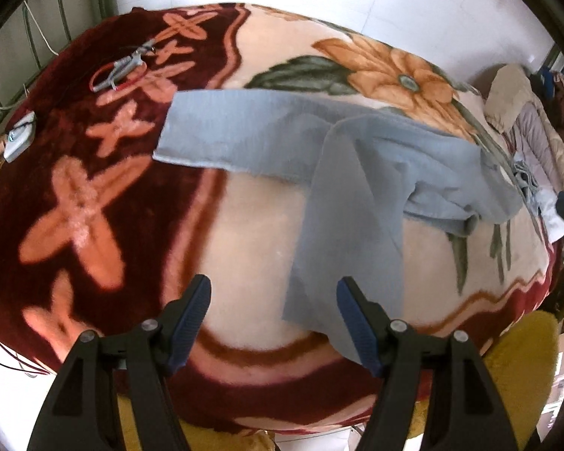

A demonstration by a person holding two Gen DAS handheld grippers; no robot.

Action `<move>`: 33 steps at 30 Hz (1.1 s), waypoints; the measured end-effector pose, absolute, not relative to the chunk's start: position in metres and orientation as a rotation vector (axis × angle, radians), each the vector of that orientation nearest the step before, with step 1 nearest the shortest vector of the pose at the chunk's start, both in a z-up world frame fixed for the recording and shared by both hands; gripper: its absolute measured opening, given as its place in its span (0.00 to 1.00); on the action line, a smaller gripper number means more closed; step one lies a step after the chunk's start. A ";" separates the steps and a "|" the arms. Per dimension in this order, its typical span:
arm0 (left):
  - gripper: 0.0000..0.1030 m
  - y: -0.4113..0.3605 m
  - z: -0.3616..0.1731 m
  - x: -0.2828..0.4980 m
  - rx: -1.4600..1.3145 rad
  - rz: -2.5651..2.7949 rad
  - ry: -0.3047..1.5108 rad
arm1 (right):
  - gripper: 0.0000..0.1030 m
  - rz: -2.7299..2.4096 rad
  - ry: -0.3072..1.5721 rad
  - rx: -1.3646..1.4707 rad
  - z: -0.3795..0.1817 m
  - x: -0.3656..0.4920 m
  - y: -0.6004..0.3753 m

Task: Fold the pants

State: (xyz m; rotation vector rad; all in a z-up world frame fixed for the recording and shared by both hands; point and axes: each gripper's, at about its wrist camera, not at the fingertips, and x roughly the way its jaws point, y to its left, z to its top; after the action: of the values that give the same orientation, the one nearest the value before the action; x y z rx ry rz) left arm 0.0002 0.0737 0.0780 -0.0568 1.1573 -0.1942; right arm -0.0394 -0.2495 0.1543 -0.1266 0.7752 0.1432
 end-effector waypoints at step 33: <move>0.55 0.048 0.015 0.006 -0.124 -0.087 1.127 | 0.44 0.250 0.805 -0.005 0.066 -0.005 -0.218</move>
State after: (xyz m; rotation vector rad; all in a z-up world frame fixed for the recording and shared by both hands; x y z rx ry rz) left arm 0.0060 0.0479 0.0149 -0.1236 1.1265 -0.0871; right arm -0.0049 -0.2182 0.0661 -0.0046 0.8052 0.2501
